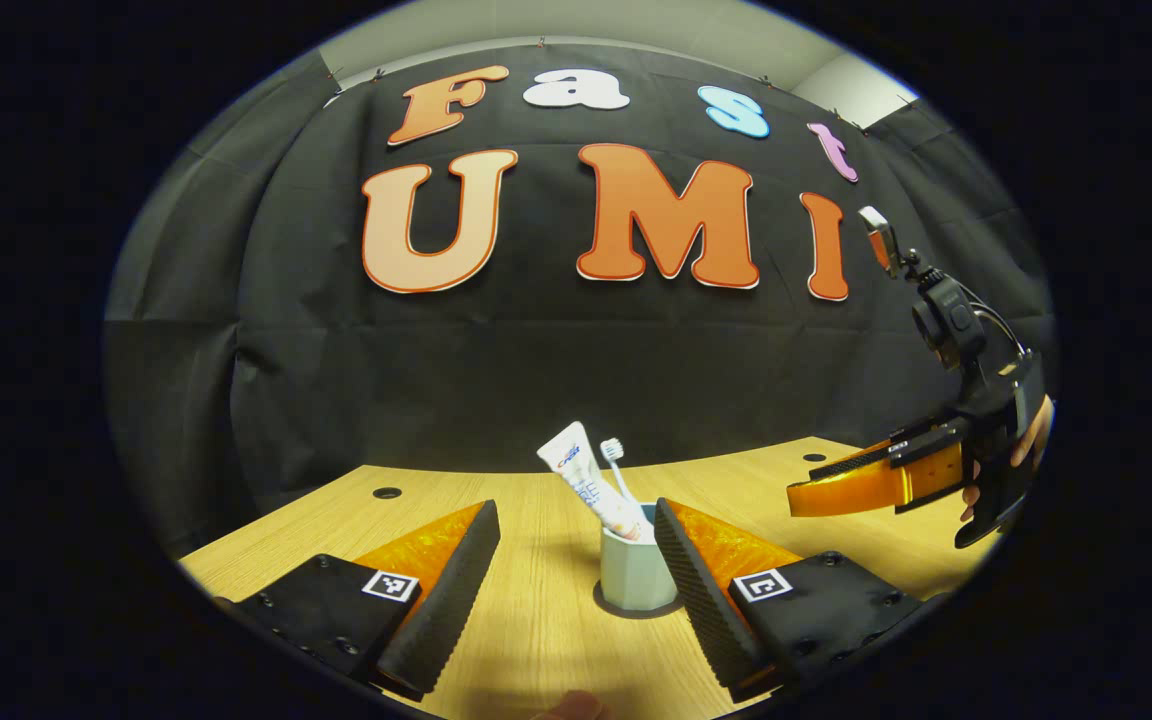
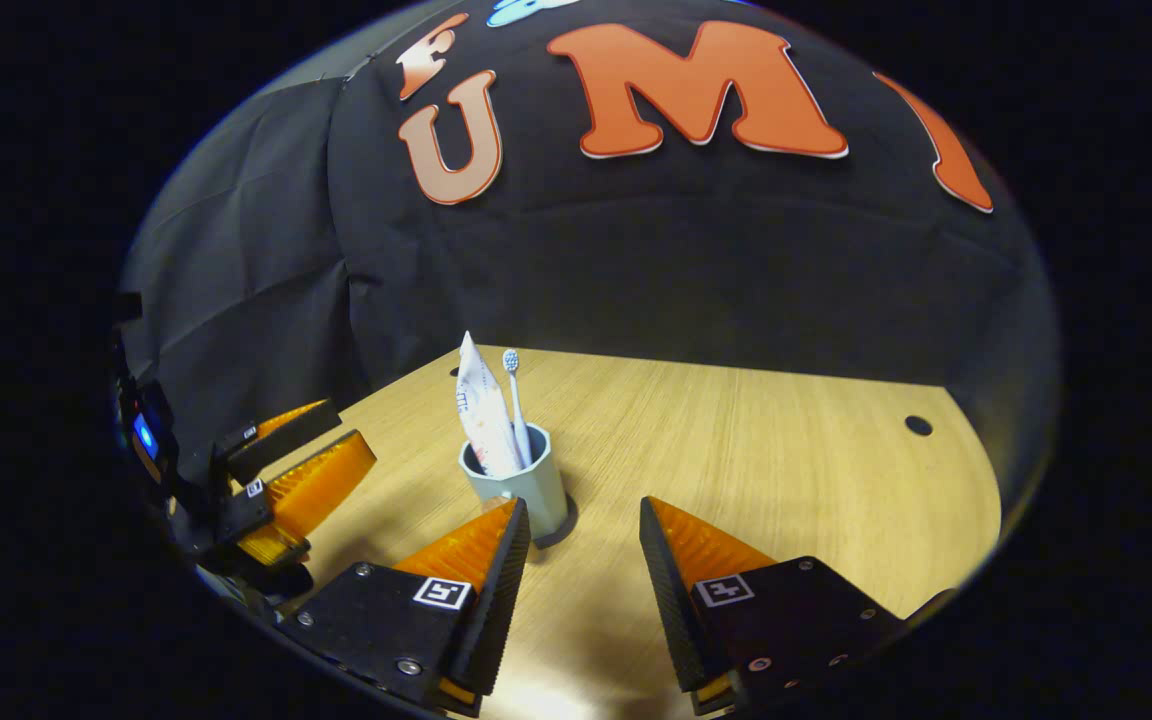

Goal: Put the toothbrush and toothpaste on the desktop into the cup, then pick up the cup and place it on the coaster on the desktop.

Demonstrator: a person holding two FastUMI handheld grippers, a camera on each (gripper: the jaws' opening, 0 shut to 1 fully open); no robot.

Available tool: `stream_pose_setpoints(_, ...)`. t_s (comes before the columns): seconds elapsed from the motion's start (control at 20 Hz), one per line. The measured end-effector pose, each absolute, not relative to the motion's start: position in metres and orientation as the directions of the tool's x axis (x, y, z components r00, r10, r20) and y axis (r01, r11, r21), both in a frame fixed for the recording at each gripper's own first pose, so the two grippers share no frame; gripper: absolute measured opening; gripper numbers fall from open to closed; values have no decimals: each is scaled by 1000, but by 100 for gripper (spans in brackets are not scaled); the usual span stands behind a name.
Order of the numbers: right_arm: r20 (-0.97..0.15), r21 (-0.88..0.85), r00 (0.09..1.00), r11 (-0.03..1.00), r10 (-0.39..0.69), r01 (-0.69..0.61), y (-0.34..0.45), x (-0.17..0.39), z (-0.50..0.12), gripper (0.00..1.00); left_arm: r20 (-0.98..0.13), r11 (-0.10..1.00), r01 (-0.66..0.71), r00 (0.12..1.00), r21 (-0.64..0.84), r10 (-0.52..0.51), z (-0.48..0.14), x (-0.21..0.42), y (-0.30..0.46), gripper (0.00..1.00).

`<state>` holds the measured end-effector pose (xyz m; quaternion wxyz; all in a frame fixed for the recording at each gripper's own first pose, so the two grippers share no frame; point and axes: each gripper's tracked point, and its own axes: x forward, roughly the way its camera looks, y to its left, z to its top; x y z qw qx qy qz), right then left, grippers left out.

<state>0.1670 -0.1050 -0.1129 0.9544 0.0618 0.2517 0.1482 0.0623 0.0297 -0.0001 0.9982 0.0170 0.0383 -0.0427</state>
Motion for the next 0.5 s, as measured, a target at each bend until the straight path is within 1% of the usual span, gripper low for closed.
stream_pose_setpoints(0.2, -422, 146, 872, 968, 249, -205, -126, 155, -124, 70, -37, 993, 111, 993, 34, -110, 16, 61, 9, 98)
stream_pose_setpoints(0.3, -379, 123, 901, 976, 212, -178, -141, 150, -119, 71, -22, 992, 118, 993, 45, -117, 21, 61, 0, 98)
stream_pose_setpoints(0.4, -330, 97, 927, 983, 177, -153, -153, 146, -110, 74, -6, 991, 126, 992, 50, -126, 27, 59, -5, 98)
stream_pose_setpoints(0.45, -302, 85, 940, 986, 161, -142, -158, 144, -106, 77, 1, 991, 127, 992, 51, -127, 29, 59, -8, 98)
stream_pose_setpoints(0.5, -276, 71, 950, 989, 146, -131, -161, 144, -102, 79, 9, 991, 127, 992, 52, -127, 31, 59, -9, 98)
